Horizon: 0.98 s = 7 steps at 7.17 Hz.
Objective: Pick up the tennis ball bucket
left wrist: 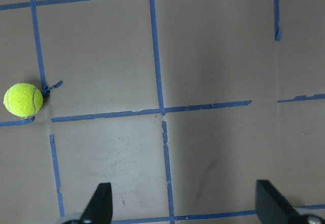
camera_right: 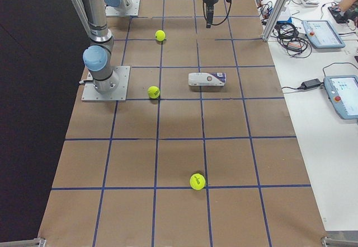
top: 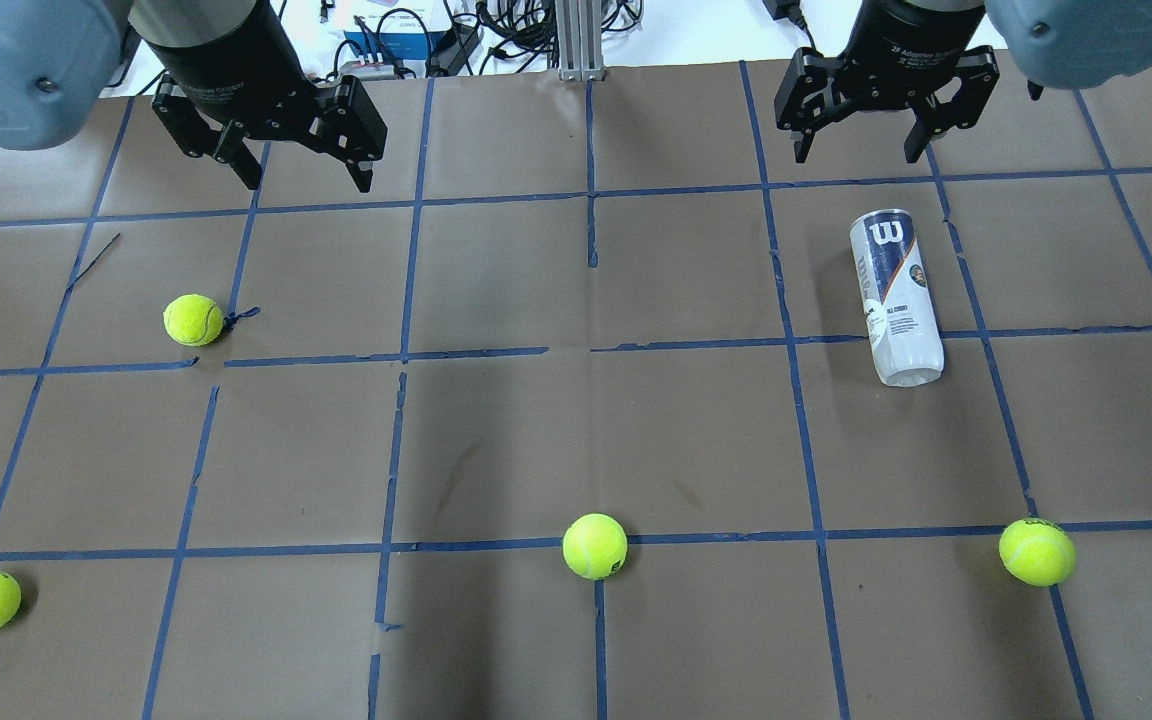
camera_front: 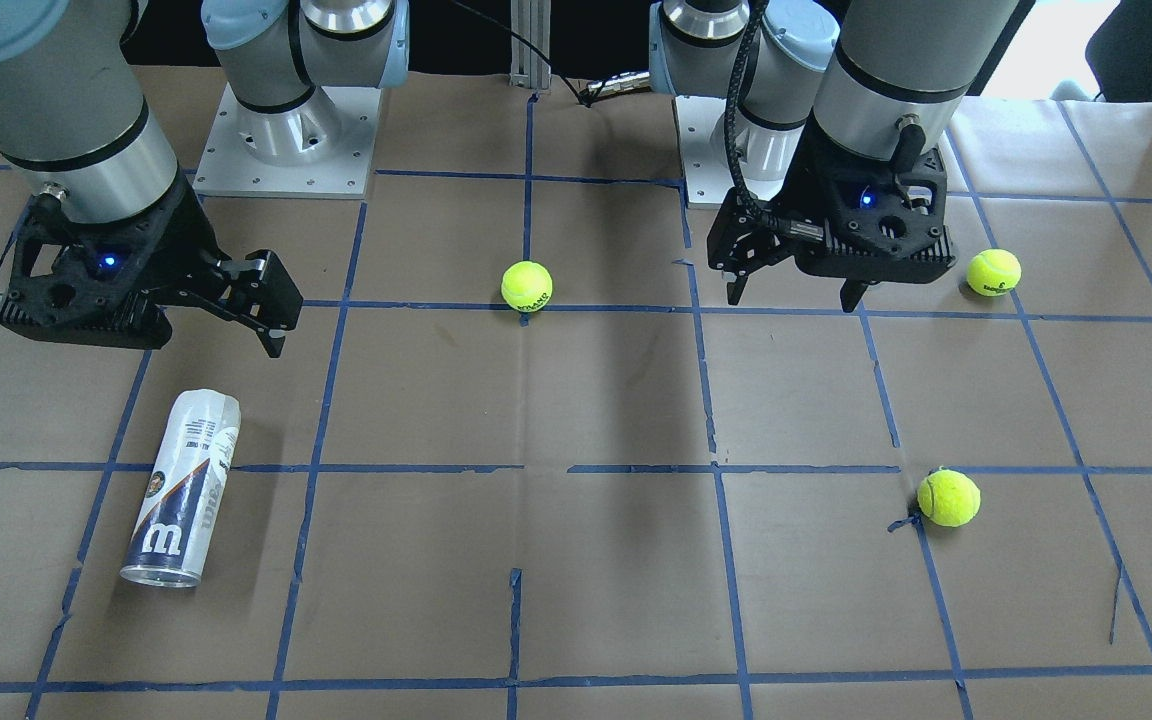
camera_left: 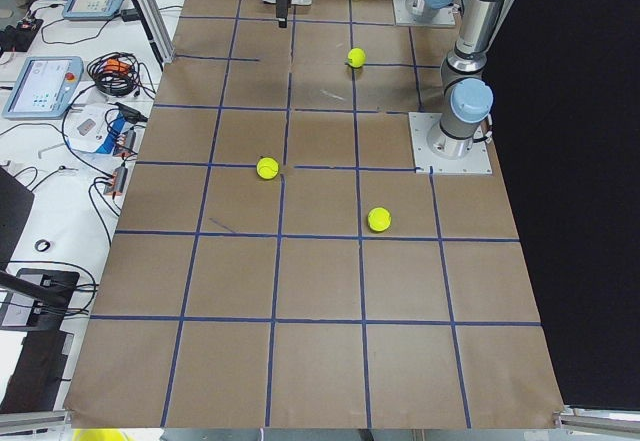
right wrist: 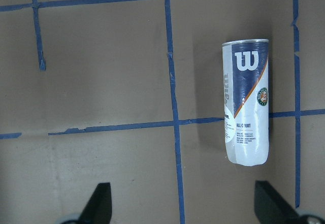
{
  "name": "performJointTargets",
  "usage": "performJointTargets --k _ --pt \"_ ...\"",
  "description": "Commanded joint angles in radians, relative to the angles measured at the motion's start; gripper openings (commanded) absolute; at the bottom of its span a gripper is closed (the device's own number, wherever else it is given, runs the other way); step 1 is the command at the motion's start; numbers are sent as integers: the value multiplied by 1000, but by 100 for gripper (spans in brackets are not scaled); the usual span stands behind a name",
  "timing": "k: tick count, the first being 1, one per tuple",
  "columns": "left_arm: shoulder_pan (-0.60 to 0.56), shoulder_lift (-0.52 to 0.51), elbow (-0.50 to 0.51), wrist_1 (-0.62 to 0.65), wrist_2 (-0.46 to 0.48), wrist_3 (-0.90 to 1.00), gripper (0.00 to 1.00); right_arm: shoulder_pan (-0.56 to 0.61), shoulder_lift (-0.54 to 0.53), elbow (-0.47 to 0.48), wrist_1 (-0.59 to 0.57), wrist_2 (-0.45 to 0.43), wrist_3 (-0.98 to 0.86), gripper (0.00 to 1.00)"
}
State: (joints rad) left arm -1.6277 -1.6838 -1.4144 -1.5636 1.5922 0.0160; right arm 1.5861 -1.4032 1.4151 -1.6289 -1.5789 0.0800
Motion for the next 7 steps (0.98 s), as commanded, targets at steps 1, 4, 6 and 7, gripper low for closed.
performJointTargets --k 1,4,6,7 --pt "0 -1 0 4 0 1 100 -6 12 8 -3 5 -15 100" --pt "-1 0 -3 5 -1 1 100 -125 98 28 -78 2 -126 100" --pt "-1 -1 -2 5 -3 1 100 -135 147 135 -257 -21 -137 100" --pt "-1 -1 -2 5 -1 -1 100 -135 153 184 -340 -30 -128 100"
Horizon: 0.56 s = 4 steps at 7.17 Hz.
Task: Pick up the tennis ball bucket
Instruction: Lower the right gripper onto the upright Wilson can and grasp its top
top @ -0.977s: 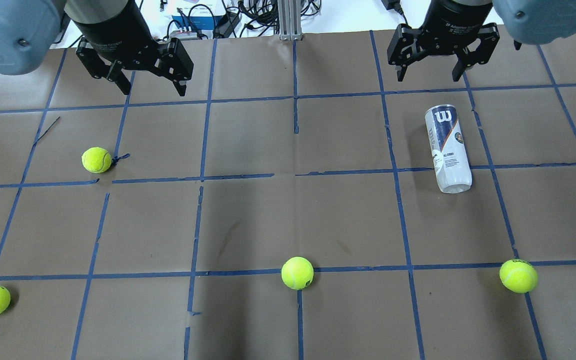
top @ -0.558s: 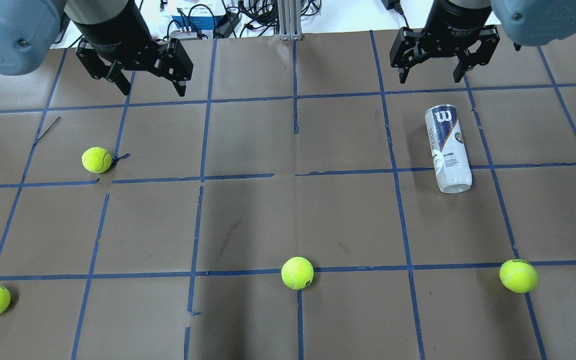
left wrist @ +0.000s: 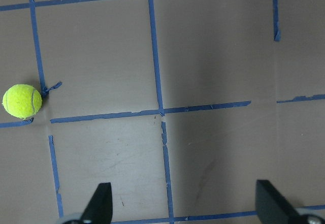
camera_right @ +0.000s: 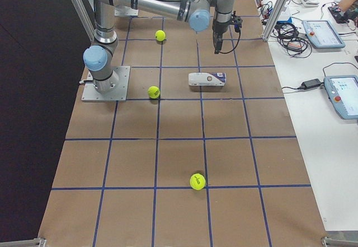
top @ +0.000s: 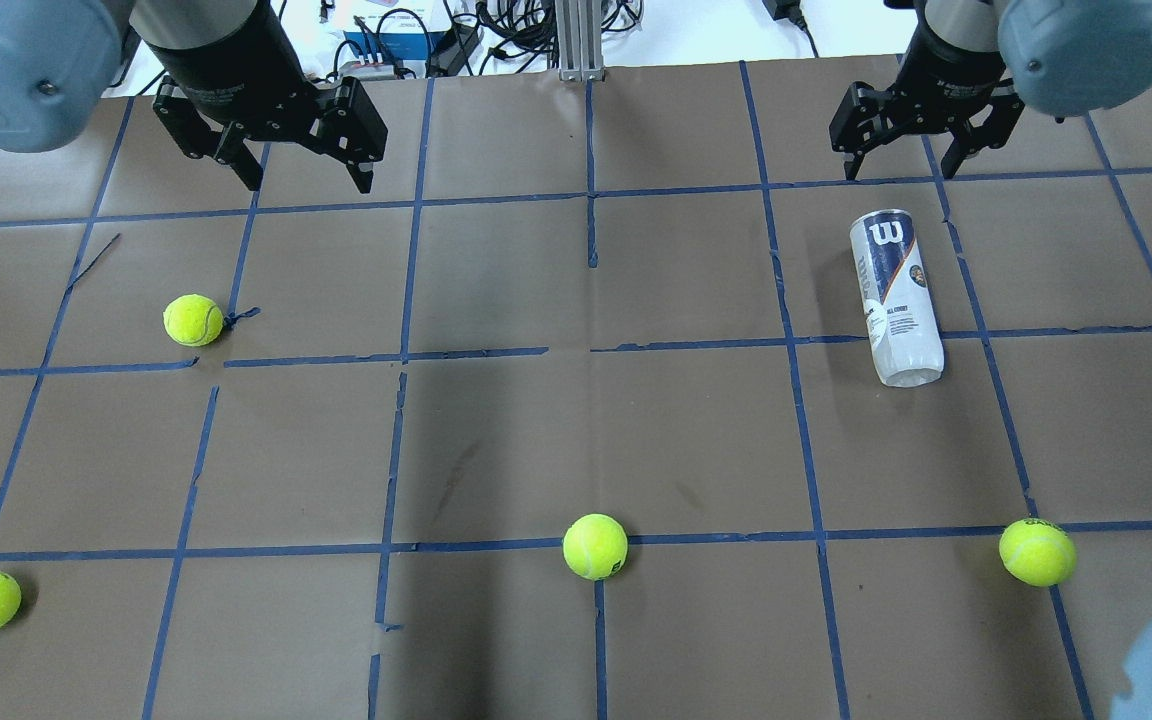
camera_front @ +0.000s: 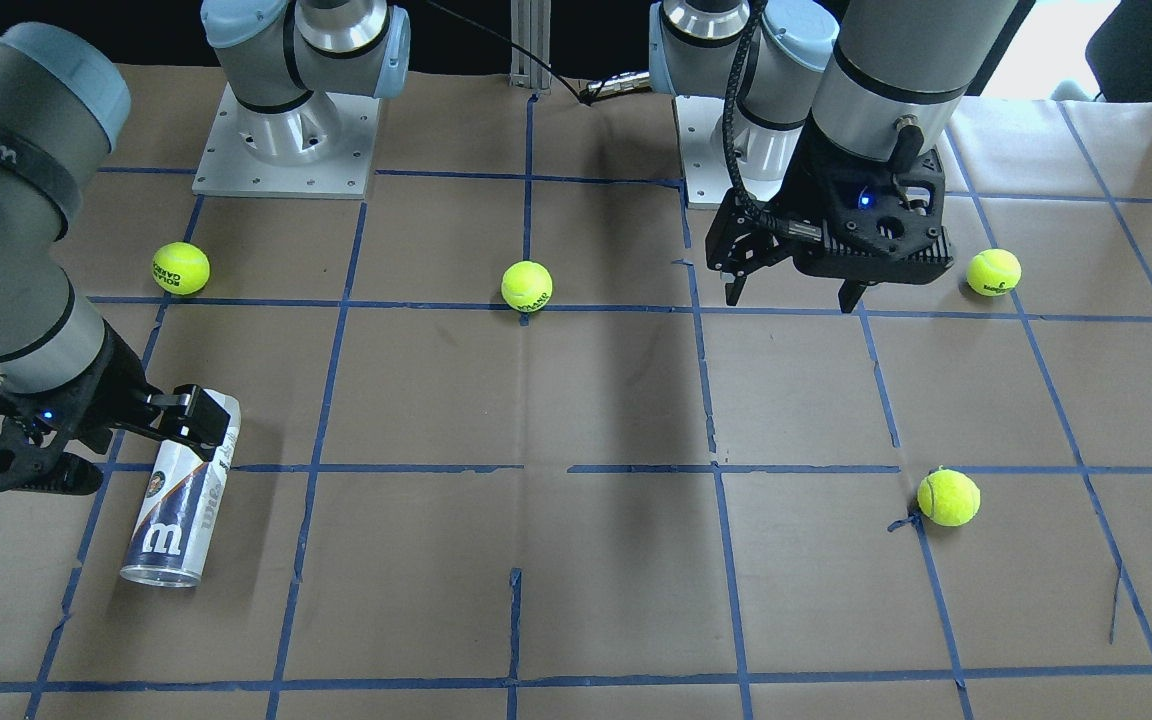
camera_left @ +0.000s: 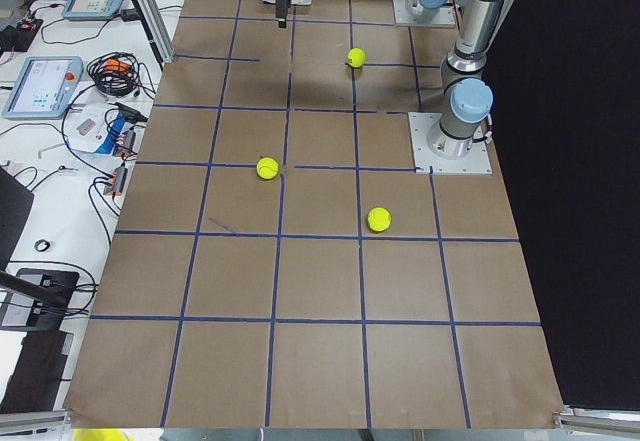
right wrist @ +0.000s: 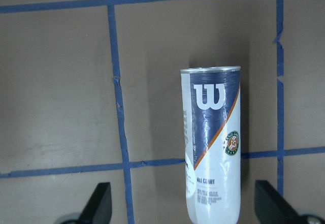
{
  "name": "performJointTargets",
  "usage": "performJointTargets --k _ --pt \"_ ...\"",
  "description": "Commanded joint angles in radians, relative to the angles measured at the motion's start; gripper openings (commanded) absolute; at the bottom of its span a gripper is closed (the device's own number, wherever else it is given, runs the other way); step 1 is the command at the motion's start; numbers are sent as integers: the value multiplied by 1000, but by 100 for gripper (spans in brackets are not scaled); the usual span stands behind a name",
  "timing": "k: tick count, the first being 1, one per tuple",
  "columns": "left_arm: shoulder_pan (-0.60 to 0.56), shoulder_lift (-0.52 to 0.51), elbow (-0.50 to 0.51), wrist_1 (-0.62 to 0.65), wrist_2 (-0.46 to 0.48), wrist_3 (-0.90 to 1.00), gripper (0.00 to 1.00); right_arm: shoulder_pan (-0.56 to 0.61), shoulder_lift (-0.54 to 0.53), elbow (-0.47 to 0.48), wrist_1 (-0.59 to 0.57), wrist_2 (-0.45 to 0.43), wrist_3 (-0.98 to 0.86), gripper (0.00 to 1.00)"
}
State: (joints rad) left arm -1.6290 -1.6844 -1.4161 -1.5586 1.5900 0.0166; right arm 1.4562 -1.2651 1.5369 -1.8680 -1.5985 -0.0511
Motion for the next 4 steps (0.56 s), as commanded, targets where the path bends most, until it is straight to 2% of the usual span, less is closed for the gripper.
performJointTargets --k 1,4 --pt "0 0 0 -1 1 -1 100 -10 57 86 -141 -12 4 100" --pt "0 0 0 -1 2 -1 100 -54 130 110 -146 -84 -9 100"
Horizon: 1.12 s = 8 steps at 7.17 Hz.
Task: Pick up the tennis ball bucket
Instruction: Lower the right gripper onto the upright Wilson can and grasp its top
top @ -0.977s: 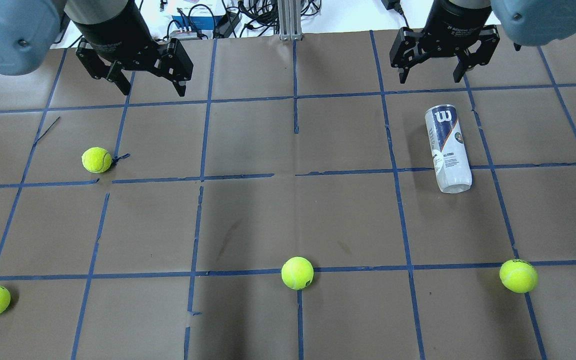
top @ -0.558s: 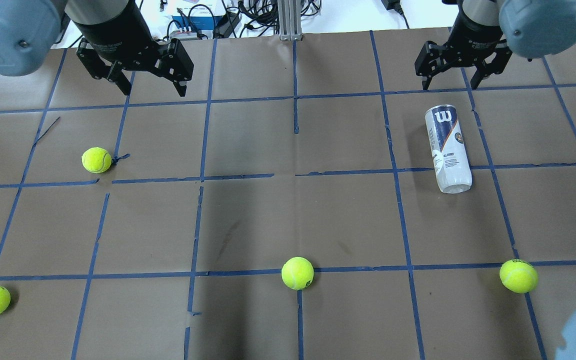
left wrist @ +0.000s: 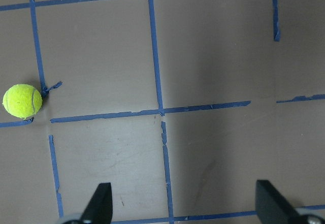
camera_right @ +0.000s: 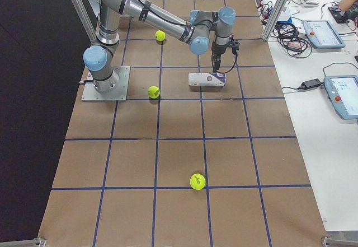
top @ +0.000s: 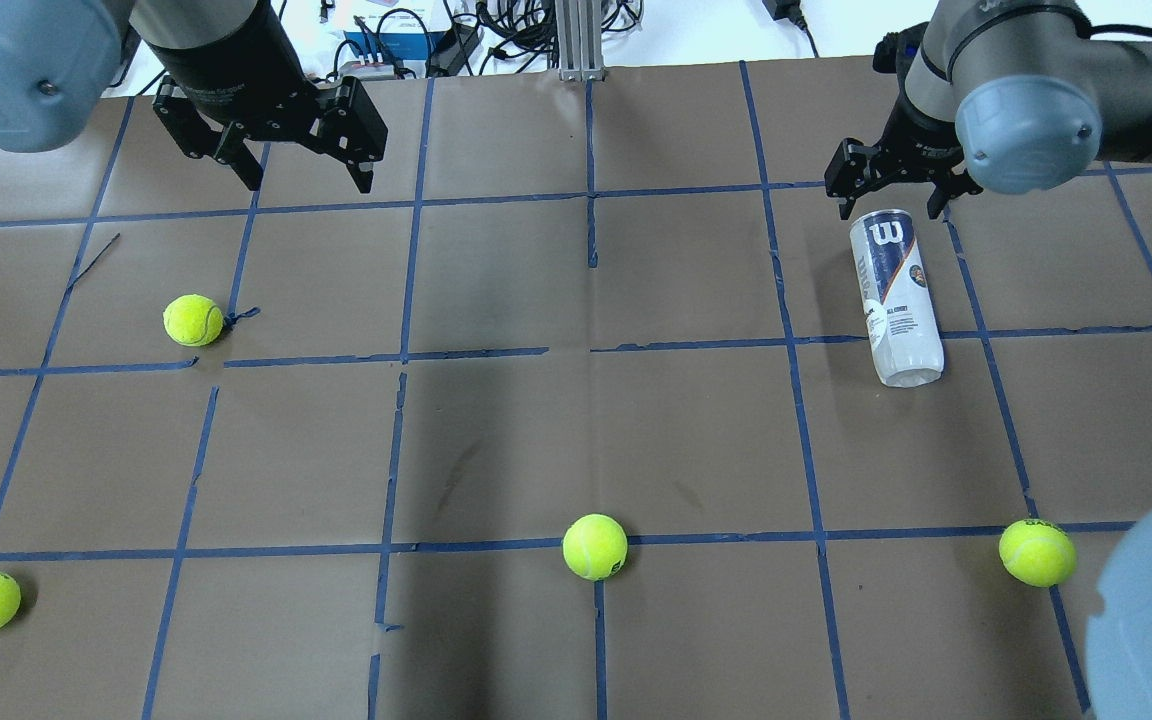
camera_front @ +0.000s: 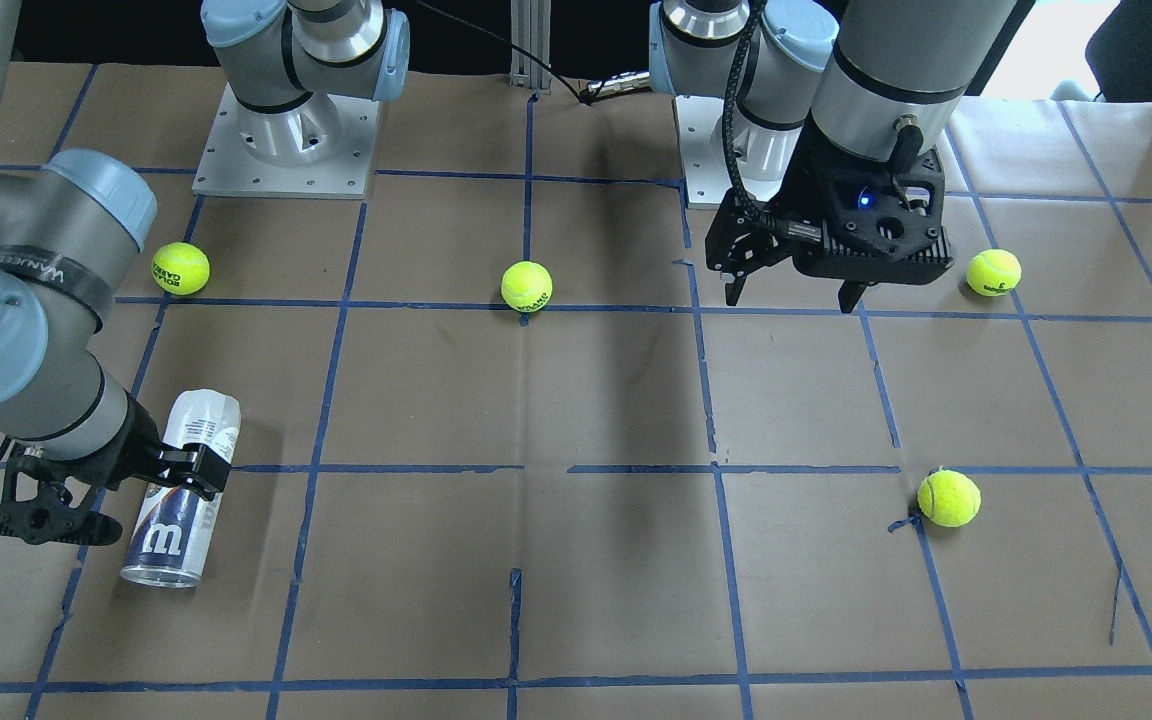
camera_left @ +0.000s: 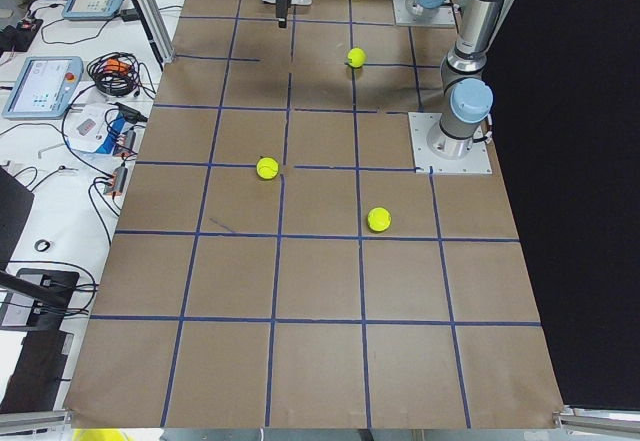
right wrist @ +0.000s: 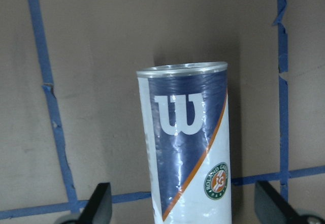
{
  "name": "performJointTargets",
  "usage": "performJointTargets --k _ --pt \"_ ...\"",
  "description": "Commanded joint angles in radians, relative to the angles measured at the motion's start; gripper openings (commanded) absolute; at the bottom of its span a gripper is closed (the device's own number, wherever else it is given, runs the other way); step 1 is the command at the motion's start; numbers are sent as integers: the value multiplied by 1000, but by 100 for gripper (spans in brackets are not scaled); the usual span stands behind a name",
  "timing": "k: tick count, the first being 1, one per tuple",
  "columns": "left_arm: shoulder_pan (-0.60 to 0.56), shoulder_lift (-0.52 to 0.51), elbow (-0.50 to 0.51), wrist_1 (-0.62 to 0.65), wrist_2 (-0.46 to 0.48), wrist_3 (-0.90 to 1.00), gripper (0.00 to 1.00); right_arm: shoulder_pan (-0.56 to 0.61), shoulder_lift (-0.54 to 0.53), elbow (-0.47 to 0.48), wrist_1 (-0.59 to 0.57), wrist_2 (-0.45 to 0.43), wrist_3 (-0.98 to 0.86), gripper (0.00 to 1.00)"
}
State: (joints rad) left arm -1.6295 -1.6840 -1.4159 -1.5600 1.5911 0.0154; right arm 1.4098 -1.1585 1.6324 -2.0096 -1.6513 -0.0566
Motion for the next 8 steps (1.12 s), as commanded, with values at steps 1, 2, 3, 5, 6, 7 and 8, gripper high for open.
performJointTargets --k 1,2,3,5,6,7,8 --pt "0 1 0 0 0 0 100 -8 45 30 -27 -39 -3 100" --pt "0 1 -3 0 0 0 100 -8 54 32 -50 -39 1 100" --pt "0 1 -3 -2 1 0 100 -8 56 33 -51 -32 1 100" --pt "0 1 -3 0 0 1 100 -8 69 46 -49 -31 -3 100" --pt "0 1 -3 0 0 1 100 -8 69 67 -51 -28 -3 99" --pt "0 1 -3 0 0 1 100 -8 71 81 -51 -30 -5 98" --pt "0 1 -3 0 0 0 100 -8 71 89 -52 -34 -6 97"
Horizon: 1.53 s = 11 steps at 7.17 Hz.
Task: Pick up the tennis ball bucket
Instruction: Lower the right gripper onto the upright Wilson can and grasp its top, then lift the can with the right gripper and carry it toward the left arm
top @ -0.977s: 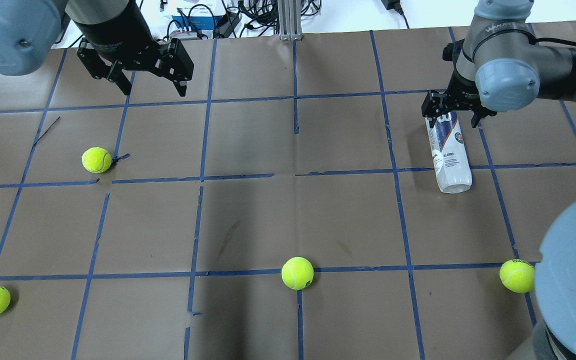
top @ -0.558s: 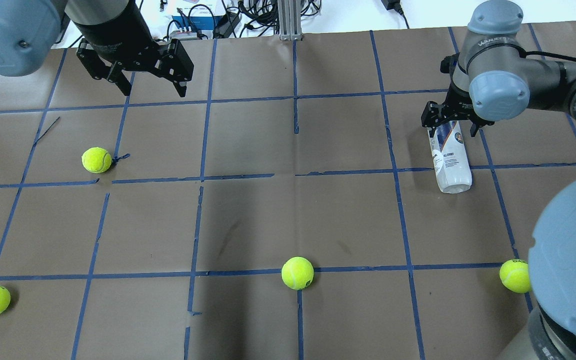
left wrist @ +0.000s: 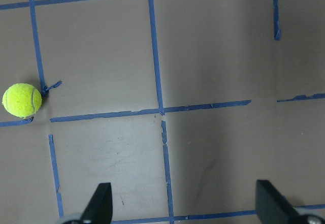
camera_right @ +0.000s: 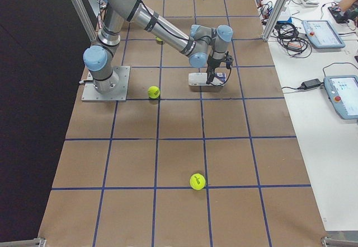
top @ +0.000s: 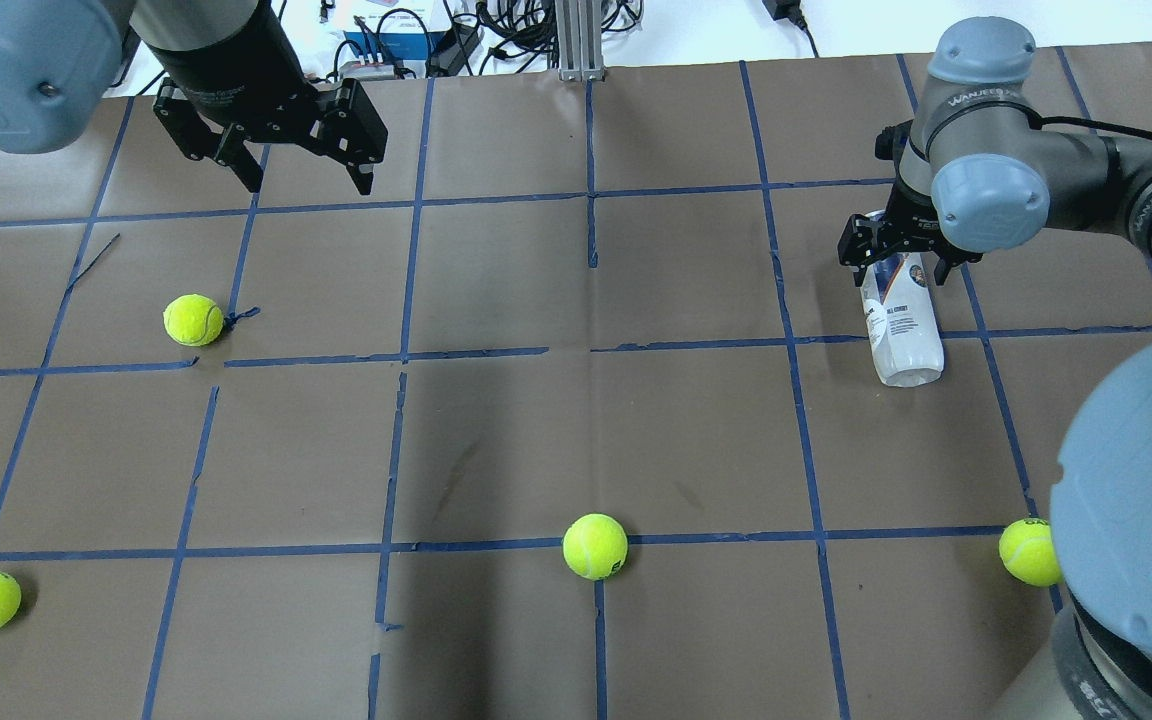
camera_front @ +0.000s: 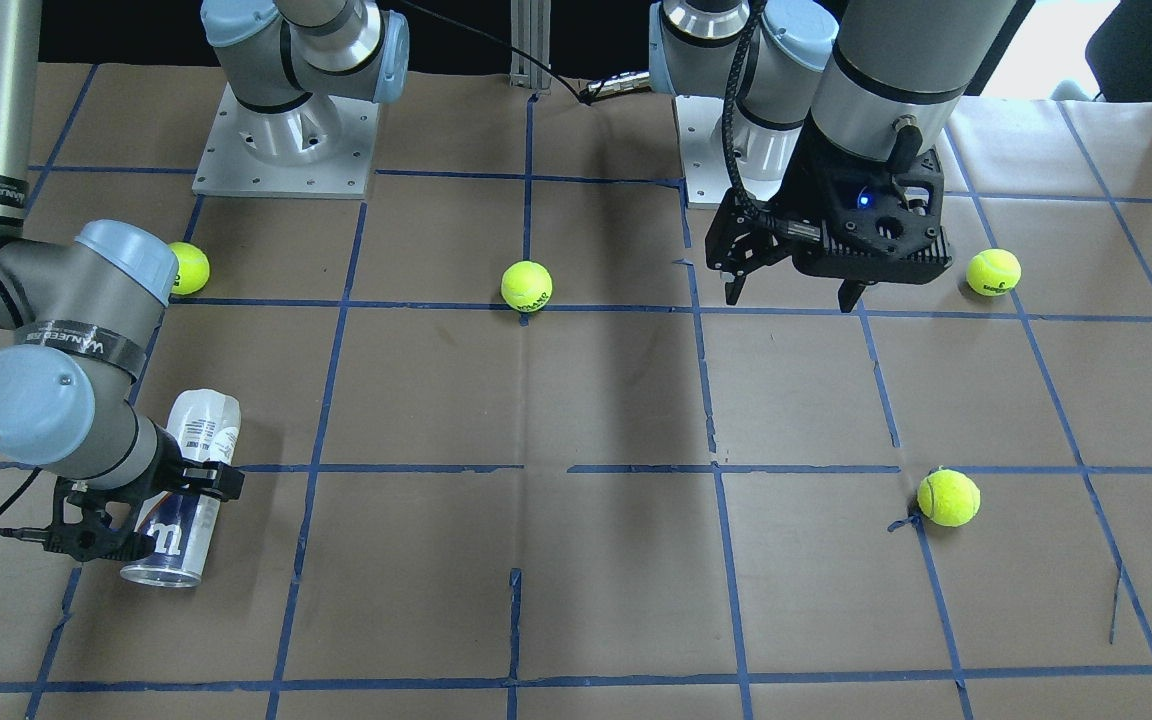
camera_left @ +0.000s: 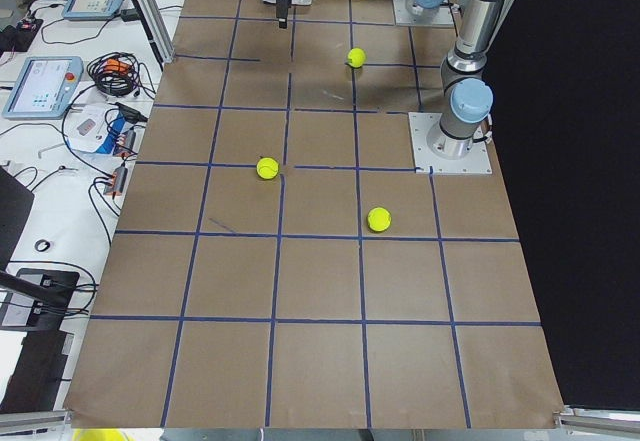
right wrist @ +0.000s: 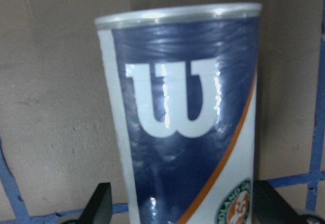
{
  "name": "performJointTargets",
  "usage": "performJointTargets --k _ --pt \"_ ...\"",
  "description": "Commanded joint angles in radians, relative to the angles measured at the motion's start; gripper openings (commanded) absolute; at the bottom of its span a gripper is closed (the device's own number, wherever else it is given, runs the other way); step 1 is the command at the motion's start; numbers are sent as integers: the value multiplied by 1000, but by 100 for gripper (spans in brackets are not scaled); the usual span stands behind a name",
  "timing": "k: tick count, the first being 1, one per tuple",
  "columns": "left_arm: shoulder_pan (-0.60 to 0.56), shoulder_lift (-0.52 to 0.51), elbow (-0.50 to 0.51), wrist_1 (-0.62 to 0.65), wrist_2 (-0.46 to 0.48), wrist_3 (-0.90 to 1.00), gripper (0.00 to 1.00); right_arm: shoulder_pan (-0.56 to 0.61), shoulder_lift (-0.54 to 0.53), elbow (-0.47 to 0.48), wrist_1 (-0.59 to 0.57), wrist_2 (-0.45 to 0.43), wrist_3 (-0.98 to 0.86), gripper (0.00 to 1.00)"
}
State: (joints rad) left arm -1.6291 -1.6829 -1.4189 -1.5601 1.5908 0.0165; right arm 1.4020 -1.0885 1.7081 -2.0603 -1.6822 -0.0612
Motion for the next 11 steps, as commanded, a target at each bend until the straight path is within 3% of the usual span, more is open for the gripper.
performJointTargets --k 1,2,3,6,9,11 --pt "0 0 0 0 0 0 100 0 1 21 -1 -4 -3 92" --pt "0 0 0 0 1 0 100 -6 -1 19 -1 5 -49 72" --pt "2 0 0 0 0 0 100 -11 -7 16 -1 -4 -86 67" --pt "2 0 2 0 0 0 100 12 -24 -88 3 1 -210 66" --pt "2 0 12 -6 0 -1 100 263 -10 -241 -21 5 -565 67" --pt "2 -3 6 2 0 0 100 334 50 -266 -137 74 -728 68"
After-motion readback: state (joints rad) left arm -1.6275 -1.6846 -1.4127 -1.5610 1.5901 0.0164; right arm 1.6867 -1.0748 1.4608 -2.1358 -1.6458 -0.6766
